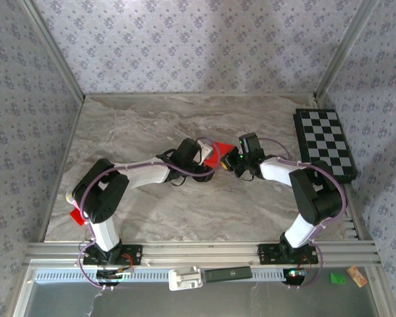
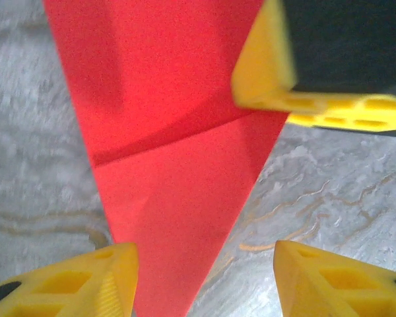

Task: Fold a paper plane with a square sheet of paper (pick it up from the middle)
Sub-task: Fold the wing for the fifth time at the center of the table.

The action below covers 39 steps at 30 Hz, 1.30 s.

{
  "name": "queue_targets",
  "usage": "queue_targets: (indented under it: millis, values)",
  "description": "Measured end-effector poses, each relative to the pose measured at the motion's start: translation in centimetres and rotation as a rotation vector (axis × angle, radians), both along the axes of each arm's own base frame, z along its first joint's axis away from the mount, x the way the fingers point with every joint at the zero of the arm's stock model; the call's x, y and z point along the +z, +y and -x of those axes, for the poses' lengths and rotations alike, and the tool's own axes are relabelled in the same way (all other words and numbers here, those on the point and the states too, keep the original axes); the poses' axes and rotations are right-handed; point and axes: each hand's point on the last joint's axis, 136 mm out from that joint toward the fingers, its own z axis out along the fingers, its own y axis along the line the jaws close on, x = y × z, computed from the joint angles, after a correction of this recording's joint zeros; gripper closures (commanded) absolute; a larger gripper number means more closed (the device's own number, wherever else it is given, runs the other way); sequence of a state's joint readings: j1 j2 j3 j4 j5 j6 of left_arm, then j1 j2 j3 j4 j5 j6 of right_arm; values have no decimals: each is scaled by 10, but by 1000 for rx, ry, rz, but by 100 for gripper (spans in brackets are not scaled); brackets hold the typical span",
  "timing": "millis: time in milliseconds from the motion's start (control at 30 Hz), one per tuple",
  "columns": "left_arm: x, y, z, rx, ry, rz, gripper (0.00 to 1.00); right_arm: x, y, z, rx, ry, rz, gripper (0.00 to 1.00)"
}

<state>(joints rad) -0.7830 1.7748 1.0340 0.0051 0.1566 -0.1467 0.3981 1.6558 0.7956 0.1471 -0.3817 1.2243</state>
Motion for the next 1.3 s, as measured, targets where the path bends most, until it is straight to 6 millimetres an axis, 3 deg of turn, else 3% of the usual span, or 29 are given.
queue_targets:
  millis: [133,567,1067,1300]
  values:
    - [1,-6,-7,-84,-104,-10,48,-2,-3,0,-11,15,0,100]
    - [-20,-17,-4,-271,-231,-102,52,4,-3,-3,-30,38,-41,100]
    - [-27,-15,-7,-305,-302,-144,71,8,-5,-6,-40,53,-63,100]
    - [-27,-15,-6,-313,-307,-147,79,6,-6,-4,-43,68,-58,90]
